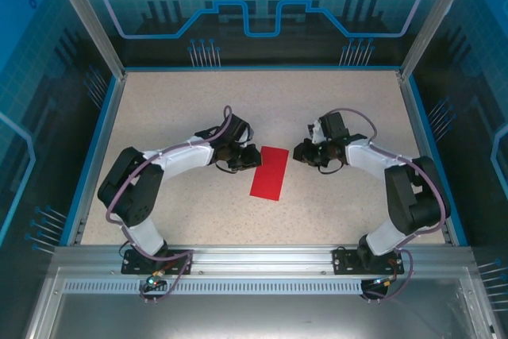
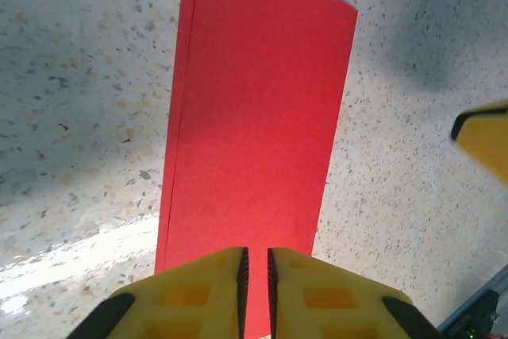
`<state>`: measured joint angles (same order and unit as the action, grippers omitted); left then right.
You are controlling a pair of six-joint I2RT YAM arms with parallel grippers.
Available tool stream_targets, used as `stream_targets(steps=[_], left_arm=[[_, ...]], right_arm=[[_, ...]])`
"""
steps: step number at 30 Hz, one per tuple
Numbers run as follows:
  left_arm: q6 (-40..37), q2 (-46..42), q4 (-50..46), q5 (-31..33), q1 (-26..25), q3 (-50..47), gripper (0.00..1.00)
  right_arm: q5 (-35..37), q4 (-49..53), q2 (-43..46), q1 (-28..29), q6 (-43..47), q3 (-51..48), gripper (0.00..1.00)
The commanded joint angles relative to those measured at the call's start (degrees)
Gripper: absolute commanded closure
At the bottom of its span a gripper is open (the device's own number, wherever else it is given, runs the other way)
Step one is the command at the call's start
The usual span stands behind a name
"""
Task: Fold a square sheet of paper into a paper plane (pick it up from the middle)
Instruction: Fold the square sheet of paper in half at the center of the table, then rotate the square sheet of paper at the center of the table.
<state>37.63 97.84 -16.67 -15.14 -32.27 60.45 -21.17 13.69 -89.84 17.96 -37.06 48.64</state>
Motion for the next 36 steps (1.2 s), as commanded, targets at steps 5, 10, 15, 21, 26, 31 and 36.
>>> stream_targets(steps=[5,10,15,21,26,31,36], left_arm=[[2.51,-5.99,0.15,4.59,0.10,-5.34,0.80],[3.84,-9.67,2.61,5.33,0.95,-9.33,0.76],[4.92,-12.22,4.58,4.94,2.36,-12.21,0.73],[6.30,-12.60,7.26,2.93,3.51,-14.33,0.71],[6.76,-10.34,8.59,0.42,3.83,-13.75,0.69],[6.67,-8.93,8.79,-0.07,3.84,-12.99,0.69],[6.76,-7.92,9.18,-1.12,3.80,-13.24,0.68]], right_arm=[[3.89,1.42,3.33,5.34,-2.77,-2.45,0.79],[4.71,-0.75,3.46,6.09,-5.28,-5.19,0.79],[5.02,-1.93,2.99,5.99,-5.74,-6.37,0.80],[3.52,-3.53,1.90,5.52,-5.98,-6.68,0.80],[-0.07,-7.20,0.14,4.74,-7.06,-7.16,0.81],[-5.18,-11.26,-2.29,5.01,-7.55,-6.80,0.80],[-6.14,-13.43,-6.26,5.94,-8.26,-5.35,0.80]])
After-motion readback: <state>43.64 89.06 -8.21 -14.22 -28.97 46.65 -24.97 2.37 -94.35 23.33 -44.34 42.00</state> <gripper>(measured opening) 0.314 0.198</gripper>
